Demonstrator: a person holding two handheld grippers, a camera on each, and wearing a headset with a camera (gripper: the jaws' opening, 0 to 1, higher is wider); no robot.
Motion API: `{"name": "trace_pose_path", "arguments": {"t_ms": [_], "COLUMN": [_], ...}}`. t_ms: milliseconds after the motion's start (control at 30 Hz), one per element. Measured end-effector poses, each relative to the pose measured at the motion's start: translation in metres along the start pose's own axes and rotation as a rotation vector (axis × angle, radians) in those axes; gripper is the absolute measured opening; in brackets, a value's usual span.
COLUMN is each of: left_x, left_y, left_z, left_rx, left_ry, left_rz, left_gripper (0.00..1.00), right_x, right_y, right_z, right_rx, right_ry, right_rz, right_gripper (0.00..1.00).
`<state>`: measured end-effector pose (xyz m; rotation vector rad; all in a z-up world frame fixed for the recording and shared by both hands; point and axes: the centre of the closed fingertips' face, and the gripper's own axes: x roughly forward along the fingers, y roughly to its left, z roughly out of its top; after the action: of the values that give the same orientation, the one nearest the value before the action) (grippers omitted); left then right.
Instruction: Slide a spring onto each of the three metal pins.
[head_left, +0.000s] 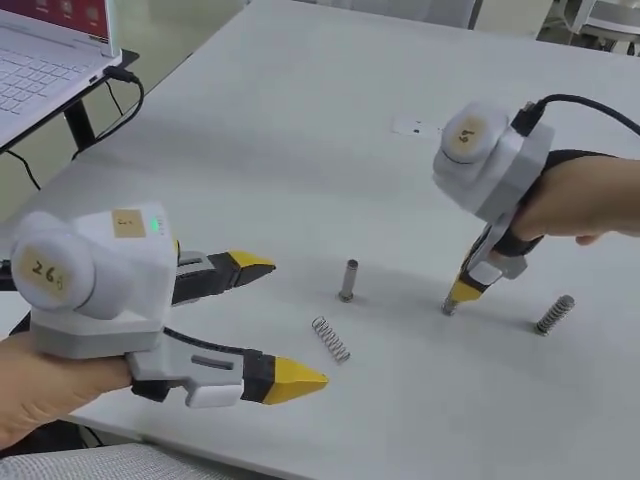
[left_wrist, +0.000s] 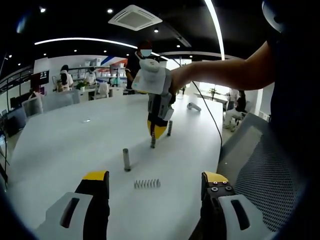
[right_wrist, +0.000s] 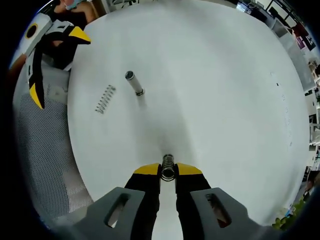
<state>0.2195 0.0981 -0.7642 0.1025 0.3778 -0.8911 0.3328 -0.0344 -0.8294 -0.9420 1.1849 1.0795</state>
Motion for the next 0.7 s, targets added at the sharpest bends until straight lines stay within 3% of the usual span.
{"name": "trace_pose_path", "arguments": {"t_ms": [300,700], "left_x": [-0.001,-0.0011], "left_y": [0.001,0.0001], "left_z": [-0.0006,0.0006], "left_rx": [0.0,0.002], "left_ry": [0.002,0.0], "left_rz": [0.001,-0.001], "left_gripper": [0.71,0.7], "right_x": [0.0098,0.0096], "right_y": [-0.0011,0.0007], "right_z": [-0.0027,0.0012], "right_rx": [0.012,0.004], "right_ry": [0.008,-0.018], "right_rz": [0.007,0.008], "right_gripper": [0.09,0.11]}}
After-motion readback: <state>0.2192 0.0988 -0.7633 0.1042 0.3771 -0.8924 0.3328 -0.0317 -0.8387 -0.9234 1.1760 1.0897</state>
